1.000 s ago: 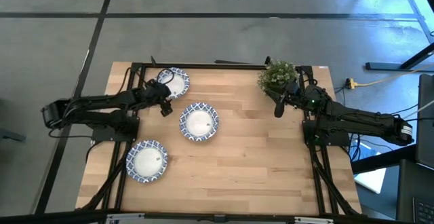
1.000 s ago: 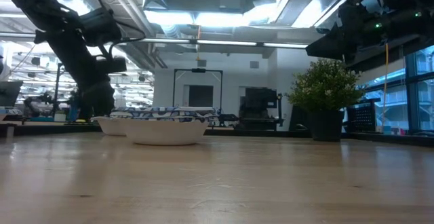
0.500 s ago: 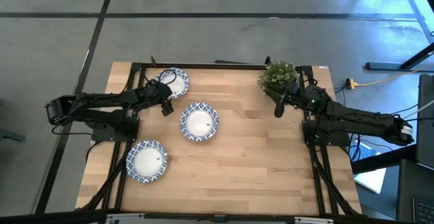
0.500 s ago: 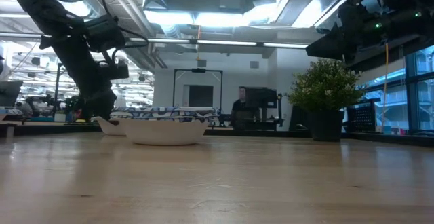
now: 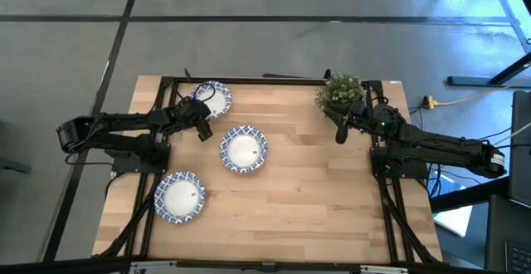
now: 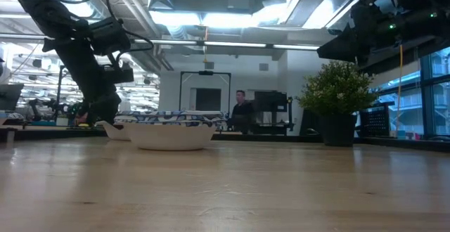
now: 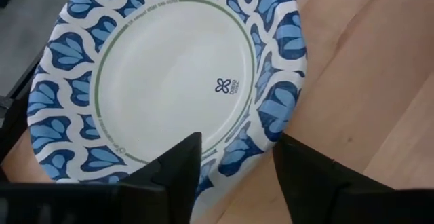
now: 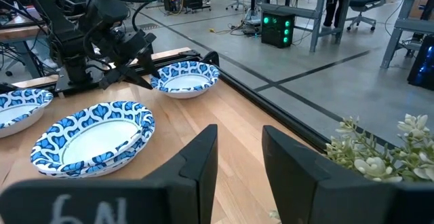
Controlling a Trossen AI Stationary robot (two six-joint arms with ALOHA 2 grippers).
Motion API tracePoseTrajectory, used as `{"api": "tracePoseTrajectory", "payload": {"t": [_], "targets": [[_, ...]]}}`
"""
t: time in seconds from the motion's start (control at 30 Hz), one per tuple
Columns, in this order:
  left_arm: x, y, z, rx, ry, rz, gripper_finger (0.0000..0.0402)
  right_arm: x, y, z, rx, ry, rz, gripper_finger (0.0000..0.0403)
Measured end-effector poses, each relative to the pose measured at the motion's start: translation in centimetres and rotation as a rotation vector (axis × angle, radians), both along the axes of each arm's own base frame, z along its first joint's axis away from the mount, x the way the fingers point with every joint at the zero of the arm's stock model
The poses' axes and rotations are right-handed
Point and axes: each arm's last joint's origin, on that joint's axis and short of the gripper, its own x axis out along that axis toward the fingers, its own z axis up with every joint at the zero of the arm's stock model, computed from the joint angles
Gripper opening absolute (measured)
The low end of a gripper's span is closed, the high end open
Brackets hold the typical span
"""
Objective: Nest bowls inside each other
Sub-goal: Stack the white patterned bowl on the other white patterned bowls
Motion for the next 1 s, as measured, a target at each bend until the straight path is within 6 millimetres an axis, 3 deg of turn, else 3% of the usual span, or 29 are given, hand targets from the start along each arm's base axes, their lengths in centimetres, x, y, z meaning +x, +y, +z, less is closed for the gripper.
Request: {"api": "tracePoseTrajectory", "payload": {"t": [0.6, 0.87, 1.0], "targets": [[0.03, -0.04, -0.01, -0.013, -0.007, -0.012, 0.0086, 0.00, 0.00, 0.00, 0.000, 0.000, 0.000, 0.0117], [0.21, -0.08, 0.05, -0.035, -0.039, -0.039, 0.0014, 0.00, 0.00, 0.00, 0.000, 0.000, 0.000, 0.0117], [0.33, -0.09, 0.10, -0.051, -0.066, -0.048, 0.0008, 0.00, 0.00, 0.00, 0.000, 0.000, 0.000, 0.0117]]}}
